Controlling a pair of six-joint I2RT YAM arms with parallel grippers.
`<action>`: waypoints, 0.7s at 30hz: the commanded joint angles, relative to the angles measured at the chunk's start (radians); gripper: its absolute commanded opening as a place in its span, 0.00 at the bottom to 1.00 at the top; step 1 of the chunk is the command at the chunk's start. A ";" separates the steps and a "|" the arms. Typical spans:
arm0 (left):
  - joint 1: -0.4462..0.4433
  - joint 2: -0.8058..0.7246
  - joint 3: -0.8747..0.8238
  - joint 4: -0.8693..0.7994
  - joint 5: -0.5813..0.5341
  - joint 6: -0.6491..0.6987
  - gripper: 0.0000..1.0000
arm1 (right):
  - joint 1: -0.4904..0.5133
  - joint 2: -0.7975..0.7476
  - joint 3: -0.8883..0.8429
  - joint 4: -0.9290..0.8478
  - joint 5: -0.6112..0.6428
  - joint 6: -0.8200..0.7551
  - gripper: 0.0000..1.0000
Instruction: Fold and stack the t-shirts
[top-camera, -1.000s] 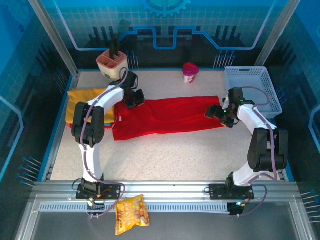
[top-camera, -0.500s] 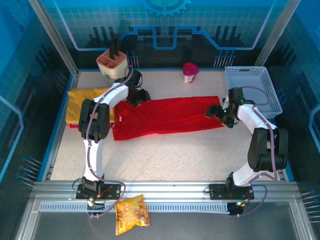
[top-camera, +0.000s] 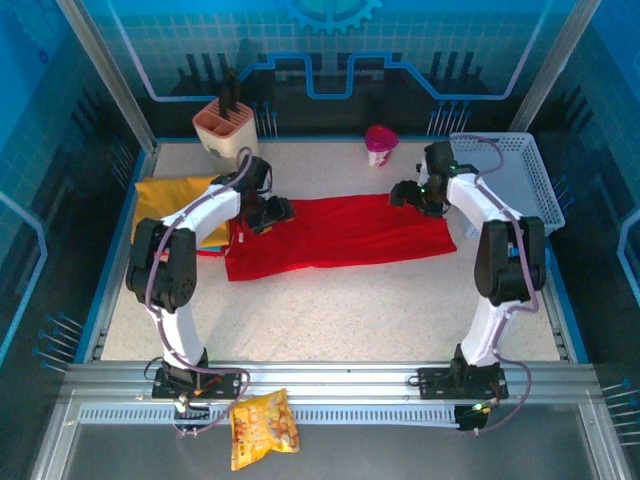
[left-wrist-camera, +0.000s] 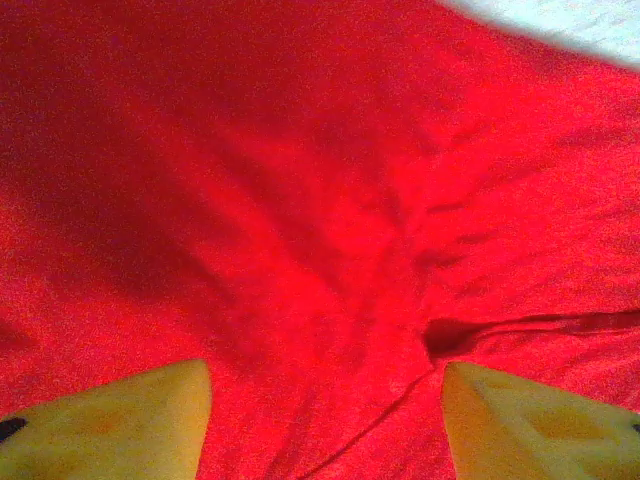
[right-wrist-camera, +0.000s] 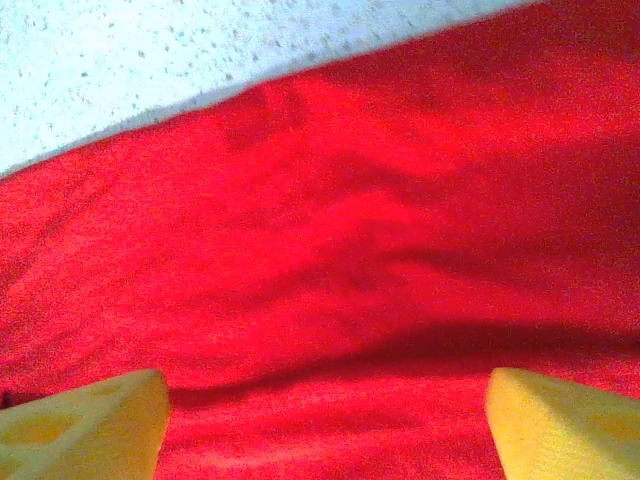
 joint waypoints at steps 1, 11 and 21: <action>0.008 0.061 -0.017 0.038 0.015 -0.018 0.58 | 0.023 0.098 0.085 -0.027 0.003 0.004 0.66; 0.018 0.286 0.231 -0.132 -0.014 0.053 0.49 | -0.008 0.218 0.072 -0.042 -0.019 0.088 0.55; 0.006 0.555 0.674 -0.389 -0.022 0.175 0.44 | -0.002 0.045 -0.207 0.013 -0.093 0.139 0.54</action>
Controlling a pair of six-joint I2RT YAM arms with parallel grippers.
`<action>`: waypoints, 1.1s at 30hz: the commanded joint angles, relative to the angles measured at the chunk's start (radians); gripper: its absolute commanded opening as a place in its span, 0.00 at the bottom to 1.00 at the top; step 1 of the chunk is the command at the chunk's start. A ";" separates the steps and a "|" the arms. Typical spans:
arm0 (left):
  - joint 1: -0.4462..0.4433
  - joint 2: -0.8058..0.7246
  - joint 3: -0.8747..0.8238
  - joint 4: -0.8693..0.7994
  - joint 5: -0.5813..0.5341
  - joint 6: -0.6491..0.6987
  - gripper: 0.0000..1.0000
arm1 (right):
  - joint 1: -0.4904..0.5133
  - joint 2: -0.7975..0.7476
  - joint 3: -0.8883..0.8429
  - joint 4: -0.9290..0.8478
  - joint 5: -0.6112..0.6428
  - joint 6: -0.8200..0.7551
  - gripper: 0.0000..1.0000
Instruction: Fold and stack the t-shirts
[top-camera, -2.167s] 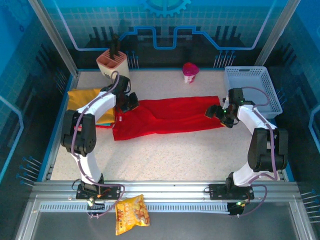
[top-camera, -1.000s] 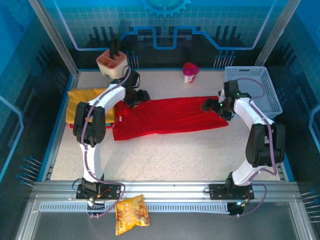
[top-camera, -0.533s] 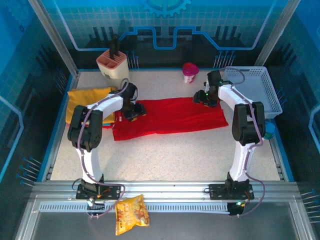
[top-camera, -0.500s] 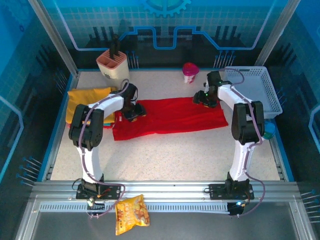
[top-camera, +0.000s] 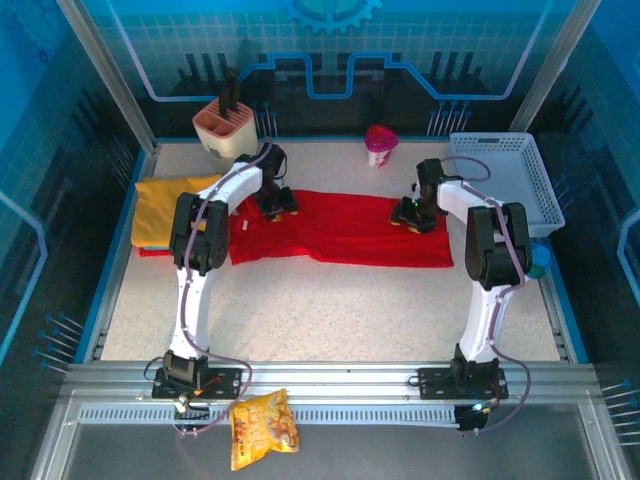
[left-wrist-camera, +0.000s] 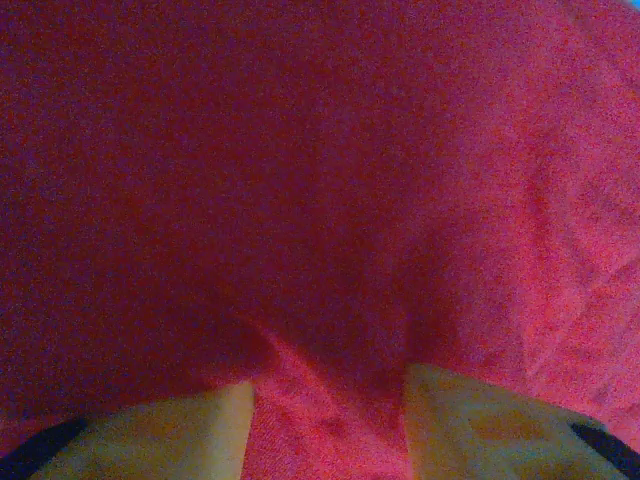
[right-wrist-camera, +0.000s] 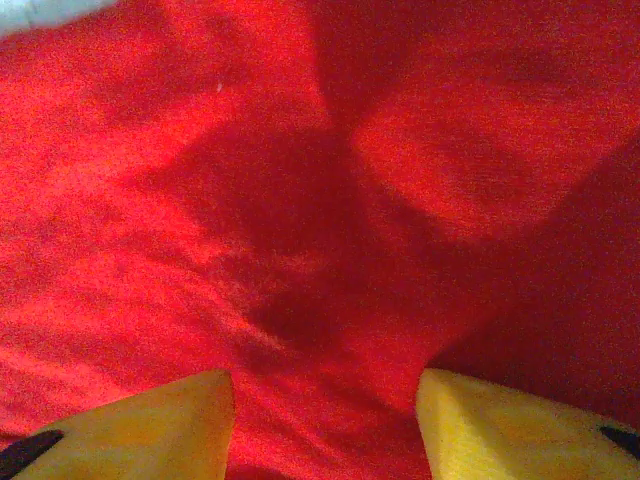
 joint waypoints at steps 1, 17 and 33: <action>-0.012 0.117 0.146 -0.130 0.014 0.074 0.44 | 0.012 -0.069 -0.129 -0.024 -0.052 0.045 0.54; -0.077 0.336 0.590 -0.175 0.185 0.108 0.47 | 0.453 -0.295 -0.478 0.185 -0.017 0.382 0.56; 0.013 -0.038 0.281 -0.155 0.137 0.149 0.53 | 0.597 -0.489 -0.353 -0.011 0.162 0.349 0.76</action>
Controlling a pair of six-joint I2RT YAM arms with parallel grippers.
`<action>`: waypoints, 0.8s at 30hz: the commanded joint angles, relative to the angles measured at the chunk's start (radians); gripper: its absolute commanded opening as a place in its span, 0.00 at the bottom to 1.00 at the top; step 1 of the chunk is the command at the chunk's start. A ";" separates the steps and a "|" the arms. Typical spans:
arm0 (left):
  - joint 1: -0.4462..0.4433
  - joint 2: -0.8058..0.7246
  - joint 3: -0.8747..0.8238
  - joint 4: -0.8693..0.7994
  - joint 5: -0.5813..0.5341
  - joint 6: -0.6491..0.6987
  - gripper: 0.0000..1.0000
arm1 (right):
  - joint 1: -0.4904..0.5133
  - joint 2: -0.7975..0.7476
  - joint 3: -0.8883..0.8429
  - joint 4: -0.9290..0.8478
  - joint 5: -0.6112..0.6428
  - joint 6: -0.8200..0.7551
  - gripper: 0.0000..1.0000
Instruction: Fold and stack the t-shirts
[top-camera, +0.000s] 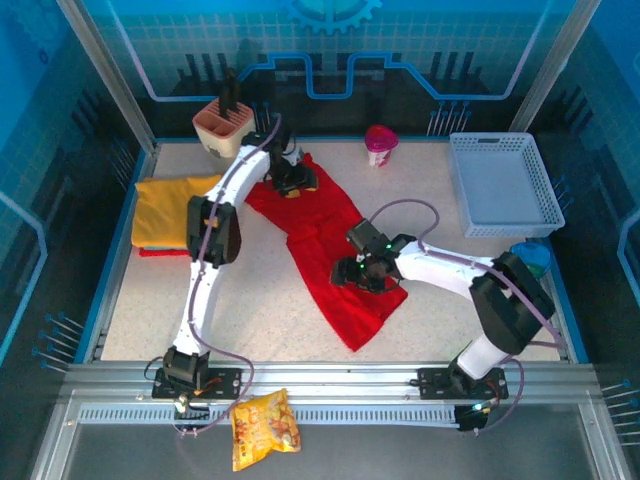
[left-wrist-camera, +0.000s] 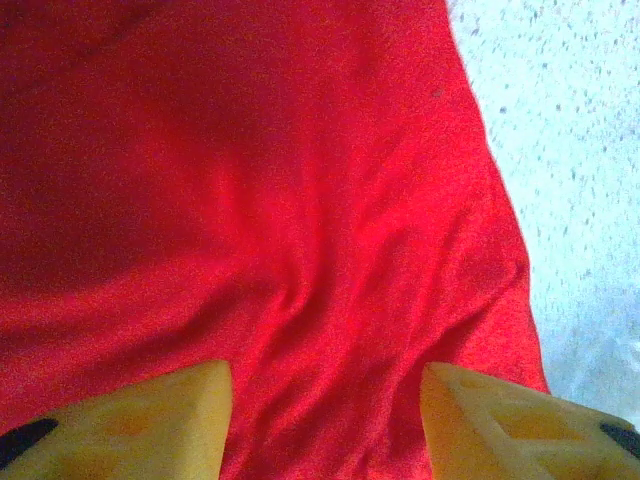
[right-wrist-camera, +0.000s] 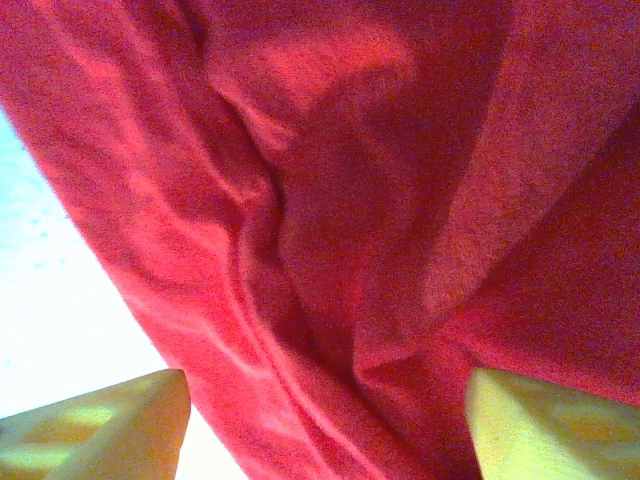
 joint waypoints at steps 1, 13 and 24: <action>0.024 -0.193 -0.168 0.021 -0.045 0.007 0.53 | -0.025 -0.070 0.061 -0.118 0.063 -0.089 0.78; 0.095 -0.361 -0.675 0.293 -0.054 -0.104 0.52 | -0.177 0.051 0.078 -0.036 -0.107 -0.354 0.77; 0.095 -0.193 -0.588 0.369 -0.032 -0.158 0.49 | -0.154 0.144 -0.041 0.117 -0.204 -0.252 0.71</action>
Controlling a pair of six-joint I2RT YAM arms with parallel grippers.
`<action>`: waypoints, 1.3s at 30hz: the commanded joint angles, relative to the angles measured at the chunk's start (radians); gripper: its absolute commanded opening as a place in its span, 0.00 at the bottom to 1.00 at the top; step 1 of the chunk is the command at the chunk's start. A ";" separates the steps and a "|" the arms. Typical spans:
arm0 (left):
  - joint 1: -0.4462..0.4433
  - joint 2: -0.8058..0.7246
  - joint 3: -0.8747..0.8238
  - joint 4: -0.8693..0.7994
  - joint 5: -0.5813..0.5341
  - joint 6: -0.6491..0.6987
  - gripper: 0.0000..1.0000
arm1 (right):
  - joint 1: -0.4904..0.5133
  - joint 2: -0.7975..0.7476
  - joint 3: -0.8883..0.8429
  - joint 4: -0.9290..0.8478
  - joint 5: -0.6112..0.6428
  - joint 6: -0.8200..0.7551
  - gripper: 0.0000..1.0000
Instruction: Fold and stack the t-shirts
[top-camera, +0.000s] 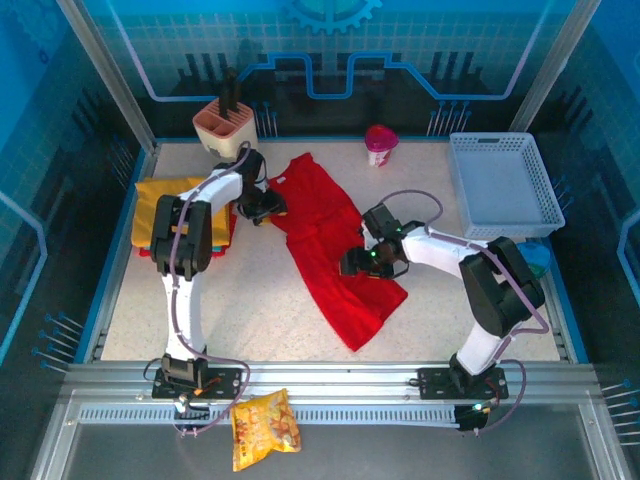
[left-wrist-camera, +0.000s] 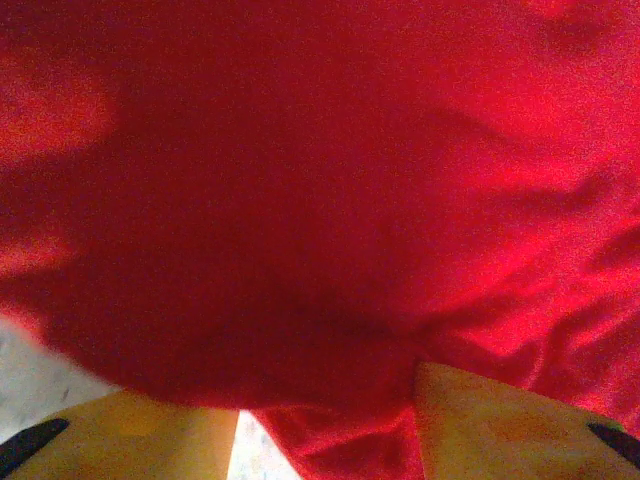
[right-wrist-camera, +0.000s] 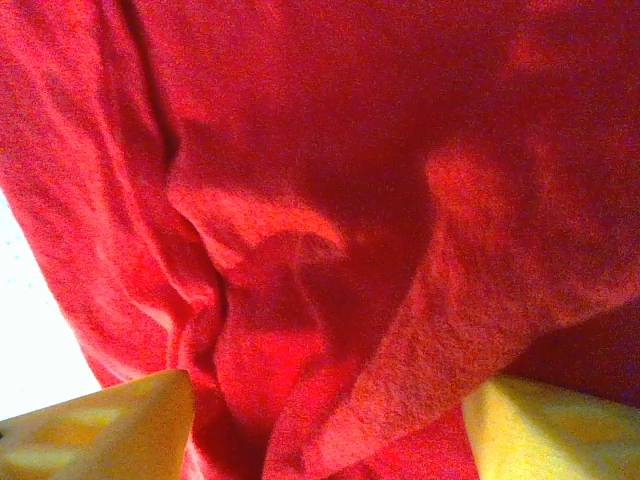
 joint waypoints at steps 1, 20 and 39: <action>-0.001 0.081 0.087 0.028 0.034 -0.026 0.49 | 0.030 0.020 -0.069 0.075 -0.050 0.070 0.71; 0.009 0.394 0.761 -0.186 0.149 -0.036 0.49 | 0.243 -0.084 -0.194 0.202 0.145 0.445 0.73; 0.007 -0.446 -0.429 0.095 0.217 -0.043 0.50 | 0.162 -0.428 -0.309 -0.100 0.065 0.270 0.55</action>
